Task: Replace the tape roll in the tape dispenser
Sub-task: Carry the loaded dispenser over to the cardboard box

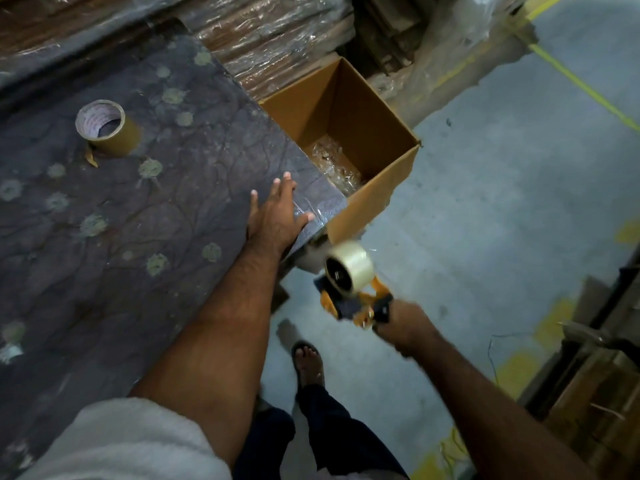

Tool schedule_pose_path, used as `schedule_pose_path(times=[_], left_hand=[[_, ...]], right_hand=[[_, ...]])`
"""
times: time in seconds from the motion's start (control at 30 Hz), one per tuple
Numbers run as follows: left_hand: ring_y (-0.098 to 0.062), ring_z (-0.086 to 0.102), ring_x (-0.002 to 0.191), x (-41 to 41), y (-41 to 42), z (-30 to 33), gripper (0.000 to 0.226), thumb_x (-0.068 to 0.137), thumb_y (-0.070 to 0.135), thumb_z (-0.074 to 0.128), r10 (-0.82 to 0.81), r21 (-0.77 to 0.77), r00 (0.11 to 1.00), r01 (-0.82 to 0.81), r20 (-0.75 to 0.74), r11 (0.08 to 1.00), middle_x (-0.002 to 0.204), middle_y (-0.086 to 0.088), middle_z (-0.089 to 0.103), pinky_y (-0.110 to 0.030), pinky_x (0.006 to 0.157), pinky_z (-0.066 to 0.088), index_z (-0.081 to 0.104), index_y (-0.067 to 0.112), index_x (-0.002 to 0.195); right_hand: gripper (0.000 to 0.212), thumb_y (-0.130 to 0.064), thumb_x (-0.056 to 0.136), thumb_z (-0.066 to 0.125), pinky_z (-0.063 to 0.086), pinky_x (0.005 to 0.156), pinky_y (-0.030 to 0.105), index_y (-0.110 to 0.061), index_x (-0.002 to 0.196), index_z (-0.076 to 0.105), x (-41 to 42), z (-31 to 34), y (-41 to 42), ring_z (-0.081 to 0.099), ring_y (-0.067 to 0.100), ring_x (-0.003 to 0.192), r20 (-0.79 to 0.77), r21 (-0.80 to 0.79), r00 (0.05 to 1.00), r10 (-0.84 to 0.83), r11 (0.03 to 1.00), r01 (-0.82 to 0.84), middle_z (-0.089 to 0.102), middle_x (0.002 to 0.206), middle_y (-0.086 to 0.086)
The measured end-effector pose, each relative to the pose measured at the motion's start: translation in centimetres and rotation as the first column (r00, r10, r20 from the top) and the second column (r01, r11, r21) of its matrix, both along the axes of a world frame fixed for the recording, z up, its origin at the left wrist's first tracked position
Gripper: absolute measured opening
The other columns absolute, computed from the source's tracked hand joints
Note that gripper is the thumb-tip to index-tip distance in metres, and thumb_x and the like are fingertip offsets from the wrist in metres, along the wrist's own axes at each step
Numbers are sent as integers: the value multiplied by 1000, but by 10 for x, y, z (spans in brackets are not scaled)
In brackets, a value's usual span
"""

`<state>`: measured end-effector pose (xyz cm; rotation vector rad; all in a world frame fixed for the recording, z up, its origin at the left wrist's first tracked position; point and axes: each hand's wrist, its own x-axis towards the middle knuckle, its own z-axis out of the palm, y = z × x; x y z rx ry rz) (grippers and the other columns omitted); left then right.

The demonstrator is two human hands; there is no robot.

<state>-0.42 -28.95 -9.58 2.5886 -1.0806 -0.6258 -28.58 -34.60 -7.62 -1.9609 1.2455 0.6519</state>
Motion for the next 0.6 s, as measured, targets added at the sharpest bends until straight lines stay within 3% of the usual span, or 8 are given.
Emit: schedule_pose_path(times=[0.07, 0.13, 0.23, 0.37, 0.43, 0.53, 0.6], left_hand=[[-20, 23, 154, 2, -2, -1, 88, 94, 56, 55, -6, 19, 1000, 6, -16, 1000, 171, -5, 7, -51, 125, -6, 8, 20, 160], [-22, 14, 156, 6, 2, -2, 86, 97, 53, 50, -37, 31, 998, 39, -59, 999, 171, -6, 3, -51, 124, -8, 2, 20, 161], [-27, 10, 157, 19, 2, 2, 69, 100, 48, 45, -48, 16, 985, 51, -165, 999, 171, -5, 10, -55, 126, -1, 17, 22, 158], [-39, 49, 135, 24, 14, 25, 42, 101, 38, 48, 19, -111, 973, -45, -229, 993, 144, -13, 55, -46, 114, 37, 42, 25, 140], [-37, 55, 128, 18, 25, 34, 42, 102, 31, 51, 61, -182, 969, -107, -241, 978, 137, -18, 60, -39, 105, 41, 45, 20, 142], [-25, 58, 117, 15, 51, 42, 37, 101, 28, 54, 152, -265, 951, -225, -271, 938, 128, -12, 62, -30, 94, 40, 51, 13, 135], [-19, 55, 111, 19, 78, 46, 36, 101, 29, 56, 230, -278, 914, -329, -336, 902, 120, -8, 60, -31, 95, 42, 54, 11, 132]], right_hand=[[25, -32, 77, 62, 51, 47, 27, -9, 68, 59, -23, -13, 16, 71, 30, 54, -3, 74, 998, -68, 995, 68, 71, 64, 17], [26, -26, 79, 69, 47, 41, 28, -10, 62, 59, -23, -18, 14, 61, 29, 40, 81, 128, 957, -277, 956, 266, 63, 51, 14], [27, -14, 81, 71, 34, 41, 25, -12, 62, 51, -11, -6, -1, 41, 21, 37, 132, 316, 839, -527, 825, 468, 46, 52, 10], [23, -13, 87, 68, 32, 41, 25, -6, 72, 52, -12, 26, -12, 37, 20, 39, 147, 458, 807, -572, 763, 457, 41, 50, 8], [23, -16, 88, 68, 33, 42, 26, -7, 74, 52, -12, 43, -10, 37, 20, 40, 145, 541, 780, -609, 708, 453, 41, 50, 6], [27, -21, 91, 62, 29, 40, 24, -14, 69, 49, 1, 66, -4, 32, 16, 41, 70, 728, 726, -684, 532, 432, 36, 53, 2], [27, -25, 93, 58, 26, 38, 24, -17, 69, 48, 19, 84, 7, 30, 12, 40, 23, 819, 725, -689, 429, 381, 33, 52, -2]])
